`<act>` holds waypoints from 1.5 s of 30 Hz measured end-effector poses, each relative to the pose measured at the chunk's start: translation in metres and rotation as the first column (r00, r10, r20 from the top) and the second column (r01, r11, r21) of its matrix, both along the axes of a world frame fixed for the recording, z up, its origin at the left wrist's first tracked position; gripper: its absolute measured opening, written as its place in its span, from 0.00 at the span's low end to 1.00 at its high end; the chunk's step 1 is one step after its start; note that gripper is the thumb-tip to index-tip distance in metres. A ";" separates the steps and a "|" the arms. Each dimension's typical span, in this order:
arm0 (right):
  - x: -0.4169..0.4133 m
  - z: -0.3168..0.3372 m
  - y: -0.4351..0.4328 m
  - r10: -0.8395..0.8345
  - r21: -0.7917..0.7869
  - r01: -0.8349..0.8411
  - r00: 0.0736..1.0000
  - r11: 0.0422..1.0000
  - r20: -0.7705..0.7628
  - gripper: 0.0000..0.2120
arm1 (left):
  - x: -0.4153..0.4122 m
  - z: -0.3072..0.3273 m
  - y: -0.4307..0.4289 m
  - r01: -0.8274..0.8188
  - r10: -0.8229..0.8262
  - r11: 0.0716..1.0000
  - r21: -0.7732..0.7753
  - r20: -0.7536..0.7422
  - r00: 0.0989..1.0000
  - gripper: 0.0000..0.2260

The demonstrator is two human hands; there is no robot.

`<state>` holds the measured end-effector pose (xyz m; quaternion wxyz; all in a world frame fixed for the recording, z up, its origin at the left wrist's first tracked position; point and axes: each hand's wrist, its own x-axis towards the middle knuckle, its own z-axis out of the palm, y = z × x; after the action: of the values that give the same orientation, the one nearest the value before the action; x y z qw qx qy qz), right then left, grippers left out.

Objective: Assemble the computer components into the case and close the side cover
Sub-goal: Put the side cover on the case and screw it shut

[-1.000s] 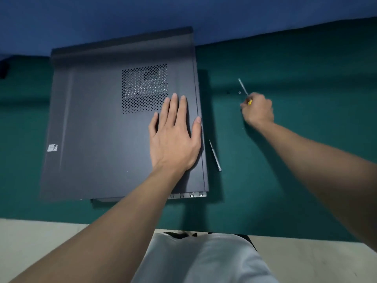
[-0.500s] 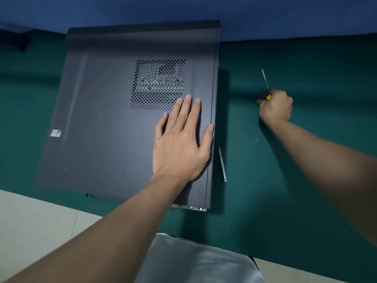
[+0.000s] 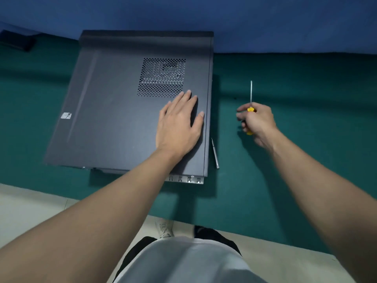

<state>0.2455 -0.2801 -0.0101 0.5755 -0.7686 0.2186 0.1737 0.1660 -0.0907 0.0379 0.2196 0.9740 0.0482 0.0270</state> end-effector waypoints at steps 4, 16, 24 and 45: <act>-0.046 0.056 0.030 -0.001 0.393 -0.015 0.999 0.919 0.040 0.09 | -0.019 0.019 0.010 -0.055 0.056 0.939 -0.339 -0.006 0.998 0.14; -0.168 0.125 0.150 -0.119 0.872 0.102 0.992 0.478 -0.051 0.06 | -0.103 0.073 0.077 -0.060 0.086 0.447 -0.893 -0.025 0.996 0.08; -0.223 0.122 0.227 -0.262 0.797 0.189 0.964 0.573 -0.040 0.04 | -0.149 0.072 0.146 -0.148 0.077 0.315 -0.937 -0.130 0.988 0.06; -0.239 0.083 0.288 0.085 -0.210 0.007 0.902 0.978 0.423 0.05 | -0.172 0.036 0.201 -0.280 0.218 0.404 -0.871 -0.205 0.954 0.07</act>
<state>0.0066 0.0080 0.0731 0.5229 -0.8478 0.0878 -0.0122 -0.0059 0.1104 0.0742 0.6900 0.6939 0.2059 0.0014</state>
